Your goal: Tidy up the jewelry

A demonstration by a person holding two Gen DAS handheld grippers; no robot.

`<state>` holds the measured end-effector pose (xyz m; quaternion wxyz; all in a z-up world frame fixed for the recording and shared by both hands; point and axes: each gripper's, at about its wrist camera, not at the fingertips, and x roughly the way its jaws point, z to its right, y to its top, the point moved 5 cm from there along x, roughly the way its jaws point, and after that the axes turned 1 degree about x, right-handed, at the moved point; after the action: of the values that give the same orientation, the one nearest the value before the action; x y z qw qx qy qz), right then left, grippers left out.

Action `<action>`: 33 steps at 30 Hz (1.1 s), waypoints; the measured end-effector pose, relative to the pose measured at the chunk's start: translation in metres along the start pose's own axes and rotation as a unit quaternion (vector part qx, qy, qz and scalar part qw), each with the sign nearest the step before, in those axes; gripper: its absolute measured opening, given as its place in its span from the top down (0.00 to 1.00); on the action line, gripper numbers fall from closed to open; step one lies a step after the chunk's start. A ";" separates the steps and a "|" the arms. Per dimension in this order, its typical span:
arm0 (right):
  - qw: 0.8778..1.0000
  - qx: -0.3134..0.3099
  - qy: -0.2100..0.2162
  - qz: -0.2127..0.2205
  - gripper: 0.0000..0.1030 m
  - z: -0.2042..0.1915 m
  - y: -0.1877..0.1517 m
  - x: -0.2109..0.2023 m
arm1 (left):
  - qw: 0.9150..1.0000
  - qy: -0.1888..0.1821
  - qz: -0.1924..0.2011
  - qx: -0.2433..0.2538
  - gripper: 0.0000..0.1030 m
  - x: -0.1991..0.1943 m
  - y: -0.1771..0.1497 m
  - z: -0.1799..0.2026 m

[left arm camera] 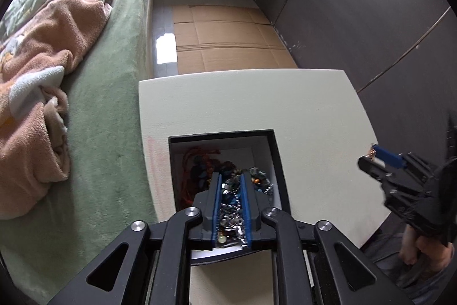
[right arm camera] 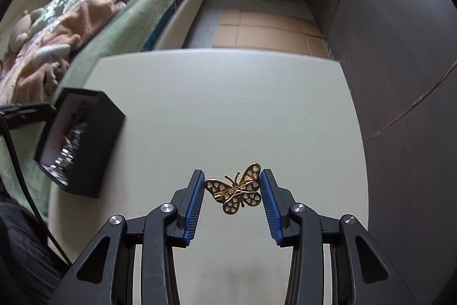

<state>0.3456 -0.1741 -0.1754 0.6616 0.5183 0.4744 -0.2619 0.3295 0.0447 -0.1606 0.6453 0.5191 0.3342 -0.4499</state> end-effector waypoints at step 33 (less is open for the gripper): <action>0.981 0.063 0.178 0.049 0.60 -0.144 0.068 -0.006 | 0.991 -0.010 0.070 -0.110 0.24 -0.041 -0.013 -0.077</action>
<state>0.3487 -0.0182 -0.1423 0.5445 0.6202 0.5409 -0.1621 0.3048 0.1283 -0.1472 0.7318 0.4620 0.3382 -0.3697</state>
